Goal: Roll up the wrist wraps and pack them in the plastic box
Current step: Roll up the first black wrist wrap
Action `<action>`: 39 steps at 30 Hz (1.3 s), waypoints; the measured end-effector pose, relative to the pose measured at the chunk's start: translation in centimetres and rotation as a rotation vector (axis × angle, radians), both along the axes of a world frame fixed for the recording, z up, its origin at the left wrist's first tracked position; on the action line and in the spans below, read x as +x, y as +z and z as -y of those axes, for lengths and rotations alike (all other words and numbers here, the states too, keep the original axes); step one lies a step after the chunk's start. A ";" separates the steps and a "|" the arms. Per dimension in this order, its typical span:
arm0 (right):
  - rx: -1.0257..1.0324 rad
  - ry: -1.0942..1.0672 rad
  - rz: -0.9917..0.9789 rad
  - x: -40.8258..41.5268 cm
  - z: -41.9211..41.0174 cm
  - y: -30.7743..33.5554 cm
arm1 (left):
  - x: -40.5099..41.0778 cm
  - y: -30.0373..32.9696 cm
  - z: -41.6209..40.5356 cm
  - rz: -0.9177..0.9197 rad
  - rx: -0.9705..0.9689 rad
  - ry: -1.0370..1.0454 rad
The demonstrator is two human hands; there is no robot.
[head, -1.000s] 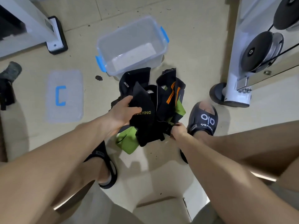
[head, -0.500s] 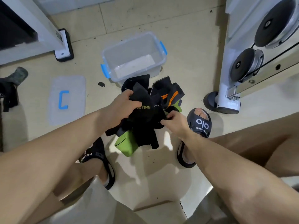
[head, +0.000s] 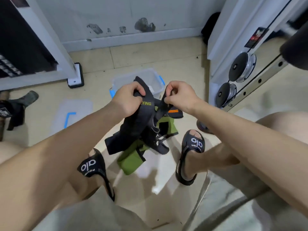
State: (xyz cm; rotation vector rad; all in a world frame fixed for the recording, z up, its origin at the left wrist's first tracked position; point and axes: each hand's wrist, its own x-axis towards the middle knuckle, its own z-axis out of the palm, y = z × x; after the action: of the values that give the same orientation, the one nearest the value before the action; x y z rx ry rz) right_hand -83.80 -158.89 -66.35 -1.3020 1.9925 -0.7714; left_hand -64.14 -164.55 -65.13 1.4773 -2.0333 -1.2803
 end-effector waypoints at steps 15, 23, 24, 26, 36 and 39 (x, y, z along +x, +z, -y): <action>-0.190 0.095 0.216 1.6 0.8 11.3 | 1.8 5.5 -0.4 -0.100 -0.101 -0.033; 0.017 0.186 -0.227 1.2 3.1 4.6 | -0.1 5.4 0.6 0.023 -0.144 -0.026; -0.027 0.168 -0.190 1.3 3.4 4.2 | -0.4 5.2 0.8 0.049 -0.165 -0.018; -0.027 0.218 -0.200 1.5 4.1 4.1 | -0.8 4.8 1.2 0.081 -0.169 0.002; -0.020 0.164 0.737 -0.5 4.7 10.0 | -1.5 5.4 1.2 0.006 -0.087 -0.048; -0.037 0.262 0.963 -1.2 3.8 11.7 | -1.4 6.7 0.8 -0.045 -0.017 -0.089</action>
State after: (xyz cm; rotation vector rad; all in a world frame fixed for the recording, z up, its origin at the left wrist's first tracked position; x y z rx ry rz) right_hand -85.01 -162.65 -54.69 -0.9052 1.0246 -1.0412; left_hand -65.58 -165.33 -58.42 1.3527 -2.0966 -1.3144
